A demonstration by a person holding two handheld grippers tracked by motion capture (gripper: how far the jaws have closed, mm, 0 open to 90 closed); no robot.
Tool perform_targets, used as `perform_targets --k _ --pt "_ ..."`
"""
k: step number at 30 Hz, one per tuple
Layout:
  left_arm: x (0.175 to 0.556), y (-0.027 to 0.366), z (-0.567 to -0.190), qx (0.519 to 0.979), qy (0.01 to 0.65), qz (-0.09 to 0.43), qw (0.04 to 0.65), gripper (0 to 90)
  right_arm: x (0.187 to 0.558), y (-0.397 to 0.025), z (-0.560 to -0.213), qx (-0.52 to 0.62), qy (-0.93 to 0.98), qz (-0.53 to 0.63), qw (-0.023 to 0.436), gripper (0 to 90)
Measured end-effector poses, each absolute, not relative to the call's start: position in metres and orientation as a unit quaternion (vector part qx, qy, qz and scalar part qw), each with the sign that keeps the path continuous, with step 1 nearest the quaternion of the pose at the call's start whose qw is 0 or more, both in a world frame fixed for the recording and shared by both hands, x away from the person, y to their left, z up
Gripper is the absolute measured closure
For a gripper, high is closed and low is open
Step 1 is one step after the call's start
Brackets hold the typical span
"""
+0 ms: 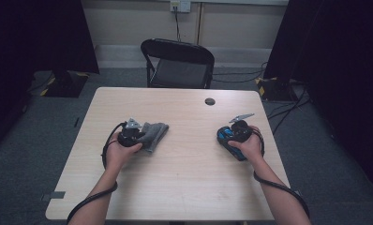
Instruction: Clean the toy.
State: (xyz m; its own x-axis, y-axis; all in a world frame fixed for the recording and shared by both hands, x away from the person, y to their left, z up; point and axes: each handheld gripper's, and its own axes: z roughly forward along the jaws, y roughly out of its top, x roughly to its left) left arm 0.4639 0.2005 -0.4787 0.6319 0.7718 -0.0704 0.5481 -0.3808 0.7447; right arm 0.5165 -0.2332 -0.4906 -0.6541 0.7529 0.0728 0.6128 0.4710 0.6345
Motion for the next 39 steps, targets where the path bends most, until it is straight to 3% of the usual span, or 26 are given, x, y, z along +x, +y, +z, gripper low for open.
perform_targets --k 14,25,39 --pt "0.465 0.200 -0.480 0.819 0.395 0.147 0.390 25.7 0.516 -0.235 -0.487 0.402 0.852 0.323 0.089 16.2" --pt "0.463 0.200 -0.471 0.816 0.391 0.152 0.397 20.0 0.514 -0.236 -0.475 0.396 0.847 0.340 0.101 15.1" --pt "0.455 0.196 -0.450 0.819 0.377 0.146 0.407 19.9 0.506 -0.227 -0.454 0.376 0.852 0.348 0.104 15.2"
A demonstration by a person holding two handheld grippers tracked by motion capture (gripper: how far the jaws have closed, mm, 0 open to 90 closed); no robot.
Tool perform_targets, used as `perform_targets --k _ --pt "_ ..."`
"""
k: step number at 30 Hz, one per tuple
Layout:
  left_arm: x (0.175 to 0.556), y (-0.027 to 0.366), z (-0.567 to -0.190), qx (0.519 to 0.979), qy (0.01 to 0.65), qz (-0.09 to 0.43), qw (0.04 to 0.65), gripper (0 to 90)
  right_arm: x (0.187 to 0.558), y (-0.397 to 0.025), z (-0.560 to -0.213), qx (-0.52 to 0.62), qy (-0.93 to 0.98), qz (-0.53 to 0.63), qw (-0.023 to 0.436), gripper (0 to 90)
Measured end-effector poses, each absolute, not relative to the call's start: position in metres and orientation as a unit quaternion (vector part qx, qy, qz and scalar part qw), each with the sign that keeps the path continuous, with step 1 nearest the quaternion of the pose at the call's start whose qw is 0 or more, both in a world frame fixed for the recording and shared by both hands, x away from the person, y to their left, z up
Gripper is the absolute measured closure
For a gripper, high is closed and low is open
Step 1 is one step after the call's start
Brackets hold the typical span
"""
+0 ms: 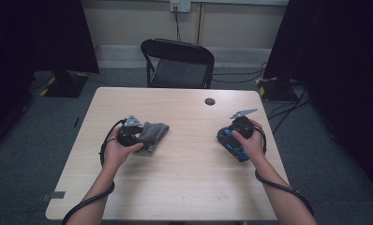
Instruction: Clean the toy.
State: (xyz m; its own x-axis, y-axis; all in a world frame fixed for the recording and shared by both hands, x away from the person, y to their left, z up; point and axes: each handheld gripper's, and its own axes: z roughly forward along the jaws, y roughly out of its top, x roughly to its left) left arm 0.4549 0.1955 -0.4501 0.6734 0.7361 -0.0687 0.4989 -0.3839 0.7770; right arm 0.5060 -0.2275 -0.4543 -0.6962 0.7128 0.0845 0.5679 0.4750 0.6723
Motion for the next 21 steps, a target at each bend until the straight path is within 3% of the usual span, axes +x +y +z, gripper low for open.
perform_targets --k 21 --pt "0.439 0.191 -0.442 0.822 0.358 0.126 0.425 19.8 0.488 -0.204 -0.444 0.341 0.860 0.370 0.090 15.3"
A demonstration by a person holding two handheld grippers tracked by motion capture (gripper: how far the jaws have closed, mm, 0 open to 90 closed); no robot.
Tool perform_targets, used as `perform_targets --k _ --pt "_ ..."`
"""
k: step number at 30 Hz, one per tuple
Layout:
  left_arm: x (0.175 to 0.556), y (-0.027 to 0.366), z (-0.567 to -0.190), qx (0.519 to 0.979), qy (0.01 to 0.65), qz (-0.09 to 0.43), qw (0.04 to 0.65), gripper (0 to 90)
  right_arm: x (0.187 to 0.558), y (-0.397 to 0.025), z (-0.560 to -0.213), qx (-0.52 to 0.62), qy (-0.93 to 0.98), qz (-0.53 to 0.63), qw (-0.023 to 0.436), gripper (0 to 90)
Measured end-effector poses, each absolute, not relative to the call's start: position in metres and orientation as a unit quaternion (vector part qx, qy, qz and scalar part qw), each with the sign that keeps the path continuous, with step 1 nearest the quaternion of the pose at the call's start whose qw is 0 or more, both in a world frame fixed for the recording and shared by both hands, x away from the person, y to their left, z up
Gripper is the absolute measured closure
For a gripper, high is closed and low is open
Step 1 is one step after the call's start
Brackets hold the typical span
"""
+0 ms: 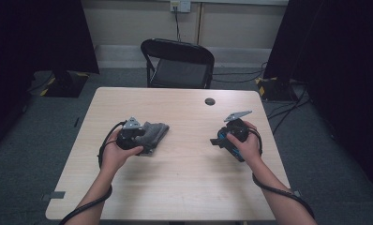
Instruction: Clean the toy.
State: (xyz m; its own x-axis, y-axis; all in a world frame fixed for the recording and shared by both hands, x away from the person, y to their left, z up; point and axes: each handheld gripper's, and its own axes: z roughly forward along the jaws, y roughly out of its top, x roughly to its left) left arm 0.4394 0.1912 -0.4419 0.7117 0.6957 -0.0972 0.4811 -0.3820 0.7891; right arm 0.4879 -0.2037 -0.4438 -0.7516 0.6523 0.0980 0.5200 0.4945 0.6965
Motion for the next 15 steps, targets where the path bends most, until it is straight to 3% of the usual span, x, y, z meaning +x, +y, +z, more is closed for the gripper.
perform_targets --k 15 --pt "0.431 0.182 -0.445 0.826 0.341 0.111 0.434 18.5 0.474 -0.187 -0.444 0.311 0.867 0.380 0.076 15.2"
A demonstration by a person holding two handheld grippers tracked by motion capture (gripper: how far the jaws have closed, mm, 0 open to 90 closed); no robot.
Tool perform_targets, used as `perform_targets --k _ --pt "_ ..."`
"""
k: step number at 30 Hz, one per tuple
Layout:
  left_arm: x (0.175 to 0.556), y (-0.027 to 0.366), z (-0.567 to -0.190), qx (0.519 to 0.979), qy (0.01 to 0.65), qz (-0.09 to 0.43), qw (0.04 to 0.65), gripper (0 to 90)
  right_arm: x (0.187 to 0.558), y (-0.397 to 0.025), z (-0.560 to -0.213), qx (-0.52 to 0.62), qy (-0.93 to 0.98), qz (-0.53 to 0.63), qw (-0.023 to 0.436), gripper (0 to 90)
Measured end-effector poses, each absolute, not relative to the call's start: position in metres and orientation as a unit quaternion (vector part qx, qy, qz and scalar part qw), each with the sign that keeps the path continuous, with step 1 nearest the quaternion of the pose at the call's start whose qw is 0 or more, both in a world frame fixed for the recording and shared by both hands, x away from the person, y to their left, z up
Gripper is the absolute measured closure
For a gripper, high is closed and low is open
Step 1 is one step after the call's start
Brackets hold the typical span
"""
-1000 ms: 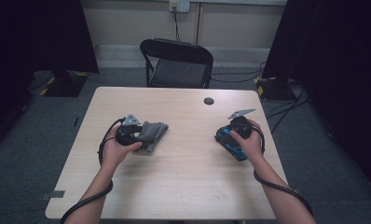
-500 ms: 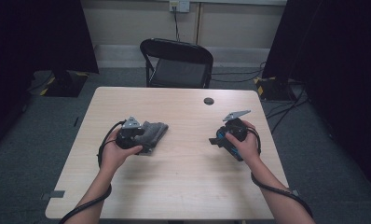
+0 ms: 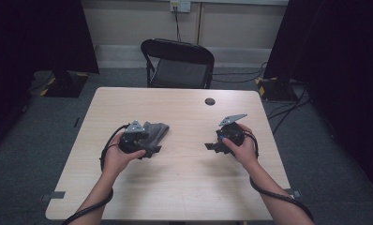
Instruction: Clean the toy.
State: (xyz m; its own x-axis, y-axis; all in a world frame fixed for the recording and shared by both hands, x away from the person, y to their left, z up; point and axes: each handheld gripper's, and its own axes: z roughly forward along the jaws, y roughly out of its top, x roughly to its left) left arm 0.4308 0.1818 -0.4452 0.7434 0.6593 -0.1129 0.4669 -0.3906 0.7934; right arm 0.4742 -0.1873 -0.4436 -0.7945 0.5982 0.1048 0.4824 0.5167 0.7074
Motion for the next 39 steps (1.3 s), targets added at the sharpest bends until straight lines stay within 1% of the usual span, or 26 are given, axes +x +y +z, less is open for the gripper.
perform_targets --k 9,20,30,39 --pt "0.425 0.174 -0.445 0.835 0.324 0.096 0.435 18.0 0.468 -0.183 -0.444 0.306 0.865 0.391 0.069 15.3" --pt "0.417 0.166 -0.448 0.839 0.307 0.064 0.444 16.9 0.457 -0.177 -0.447 0.301 0.864 0.397 0.069 15.4" --pt "0.408 0.161 -0.449 0.843 0.293 0.054 0.448 16.9 0.445 -0.170 -0.455 0.291 0.868 0.399 0.055 15.4" --pt "0.401 0.162 -0.456 0.848 0.289 0.046 0.443 17.0 0.438 -0.170 -0.462 0.287 0.871 0.394 0.053 15.4"
